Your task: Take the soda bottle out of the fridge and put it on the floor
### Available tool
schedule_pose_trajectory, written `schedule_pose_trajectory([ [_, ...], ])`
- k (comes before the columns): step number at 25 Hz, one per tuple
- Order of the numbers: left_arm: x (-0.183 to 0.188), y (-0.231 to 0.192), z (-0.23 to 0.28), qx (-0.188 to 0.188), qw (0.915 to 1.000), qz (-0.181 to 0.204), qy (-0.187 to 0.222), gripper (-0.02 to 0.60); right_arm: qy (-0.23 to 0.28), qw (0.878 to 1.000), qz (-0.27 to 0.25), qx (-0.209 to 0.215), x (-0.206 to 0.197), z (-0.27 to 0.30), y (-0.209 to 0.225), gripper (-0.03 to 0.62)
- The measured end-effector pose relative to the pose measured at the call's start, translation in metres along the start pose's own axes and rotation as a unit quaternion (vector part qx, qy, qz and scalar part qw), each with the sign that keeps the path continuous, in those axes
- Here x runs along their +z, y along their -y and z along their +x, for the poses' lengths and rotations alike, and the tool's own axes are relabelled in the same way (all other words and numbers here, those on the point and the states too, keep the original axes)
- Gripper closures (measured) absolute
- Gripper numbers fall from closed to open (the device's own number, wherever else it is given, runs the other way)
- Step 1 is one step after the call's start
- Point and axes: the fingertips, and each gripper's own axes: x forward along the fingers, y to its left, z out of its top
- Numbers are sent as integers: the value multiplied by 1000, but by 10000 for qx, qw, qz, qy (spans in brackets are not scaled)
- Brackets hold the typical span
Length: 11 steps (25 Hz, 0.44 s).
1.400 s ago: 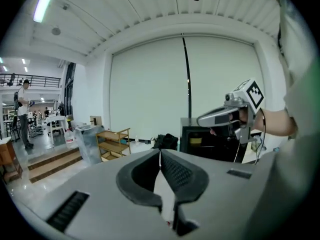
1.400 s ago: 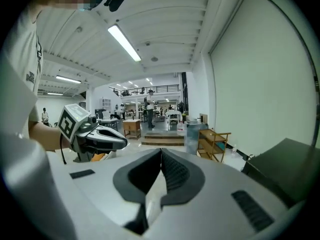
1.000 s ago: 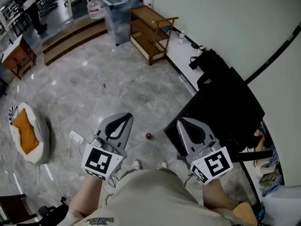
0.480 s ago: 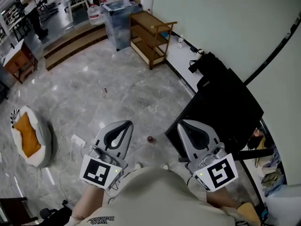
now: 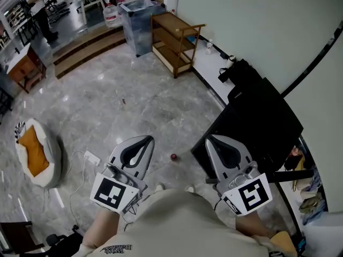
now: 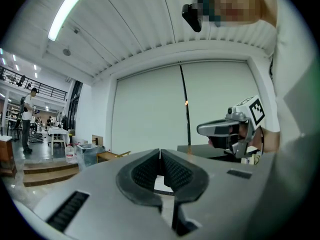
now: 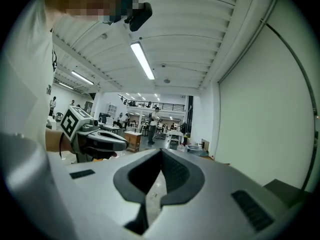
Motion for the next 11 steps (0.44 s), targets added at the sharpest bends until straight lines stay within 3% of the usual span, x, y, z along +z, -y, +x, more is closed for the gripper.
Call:
schedule_pose_trajectory([
  [11,-1,-2,2,32,9997,226,-98,574,-63,9999,-93,4,-5,4,-1,597],
])
